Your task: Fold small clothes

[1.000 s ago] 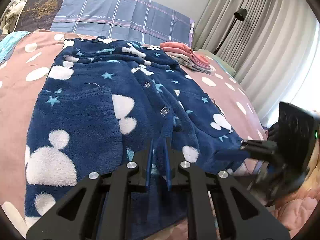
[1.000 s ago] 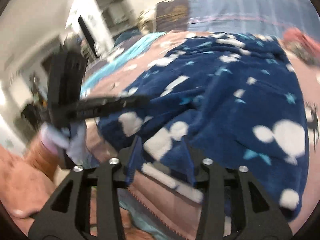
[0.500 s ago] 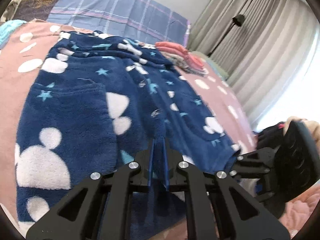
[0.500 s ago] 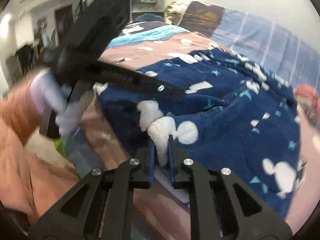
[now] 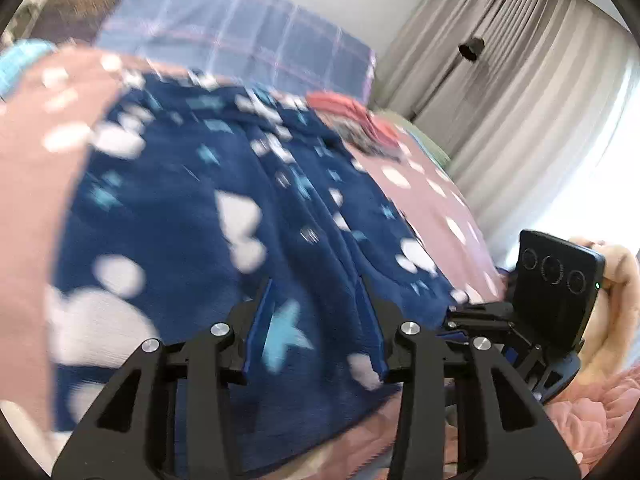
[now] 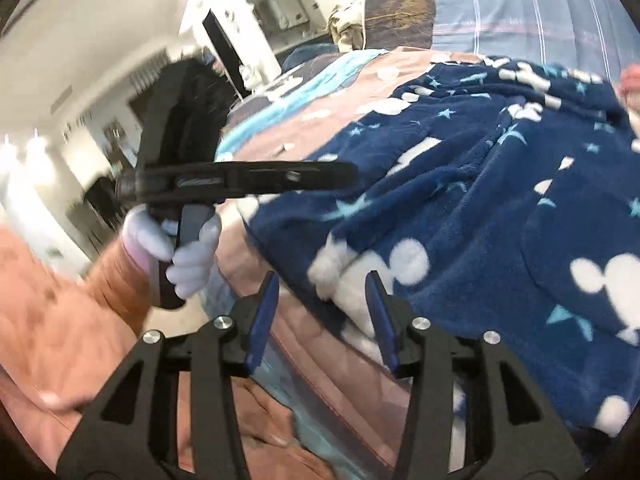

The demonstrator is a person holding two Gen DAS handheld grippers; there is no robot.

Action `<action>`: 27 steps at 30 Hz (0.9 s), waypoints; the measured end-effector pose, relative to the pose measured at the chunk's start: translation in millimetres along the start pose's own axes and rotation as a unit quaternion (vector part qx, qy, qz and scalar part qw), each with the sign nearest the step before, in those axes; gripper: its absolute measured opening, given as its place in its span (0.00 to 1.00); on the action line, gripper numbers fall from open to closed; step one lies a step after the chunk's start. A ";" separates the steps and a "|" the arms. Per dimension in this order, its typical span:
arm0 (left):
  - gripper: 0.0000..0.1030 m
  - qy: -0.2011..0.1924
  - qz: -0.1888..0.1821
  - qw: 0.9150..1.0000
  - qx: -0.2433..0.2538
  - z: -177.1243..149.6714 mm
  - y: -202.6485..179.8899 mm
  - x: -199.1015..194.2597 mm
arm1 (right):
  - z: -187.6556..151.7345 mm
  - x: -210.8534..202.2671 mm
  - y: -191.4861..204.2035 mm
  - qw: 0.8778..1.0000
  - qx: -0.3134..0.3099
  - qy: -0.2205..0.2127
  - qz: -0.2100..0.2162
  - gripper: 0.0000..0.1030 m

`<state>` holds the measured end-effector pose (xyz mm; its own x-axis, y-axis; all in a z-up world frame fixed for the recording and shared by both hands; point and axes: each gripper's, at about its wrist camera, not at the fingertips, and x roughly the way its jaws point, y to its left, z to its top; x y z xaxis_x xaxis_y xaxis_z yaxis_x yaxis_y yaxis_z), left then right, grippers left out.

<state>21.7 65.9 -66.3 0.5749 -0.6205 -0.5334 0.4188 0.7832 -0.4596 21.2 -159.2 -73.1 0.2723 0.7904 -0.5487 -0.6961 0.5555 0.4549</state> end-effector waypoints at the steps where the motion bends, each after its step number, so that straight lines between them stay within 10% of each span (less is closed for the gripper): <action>1: 0.48 -0.015 0.021 1.000 0.005 2.4 2.6 -9.9 | 2.8 4.4 -1.0 1.000 0.009 0.001 0.005 0.46; 4: 0.55 -0.040 0.071 0.997 0.009 5.4 14.0 -28.5 | 7.2 26.6 -2.8 0.999 0.033 0.030 -0.024 0.45; 6: 0.56 -0.047 0.097 0.994 0.001 5.3 24.4 -36.5 | 8.4 39.4 -10.0 0.997 0.063 0.041 -0.016 0.09; 9: 0.57 -0.054 0.132 0.990 -0.022 0.0 44.9 -49.9 | 13.0 8.8 -0.1 0.996 0.070 -0.025 0.053 0.09; 14: 0.61 -0.038 0.175 0.983 -0.041 -11.2 71.4 -55.9 | 0.2 -21.9 -16.7 0.995 0.092 -0.033 0.028 0.09; 19: 0.62 0.013 0.178 0.983 -0.035 -22.5 78.7 -38.6 | -35.1 -13.0 -26.5 0.992 0.127 0.014 -0.015 0.20; 24: 0.63 0.032 0.166 0.984 -0.050 -39.3 90.3 -37.9 | -45.6 -89.8 -35.0 0.982 0.143 -0.084 -0.092 0.56; 27: 0.63 0.030 0.144 0.987 -0.071 -42.7 93.6 -42.6 | -62.9 -138.4 -62.9 0.954 0.205 -0.122 -0.181 0.56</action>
<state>6.4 163.9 -117.0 0.6108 -0.3772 -0.6962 0.1390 0.9166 -0.3748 -14.4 -319.8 -69.9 0.6260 0.5371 -0.5653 -0.2232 0.8180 0.5301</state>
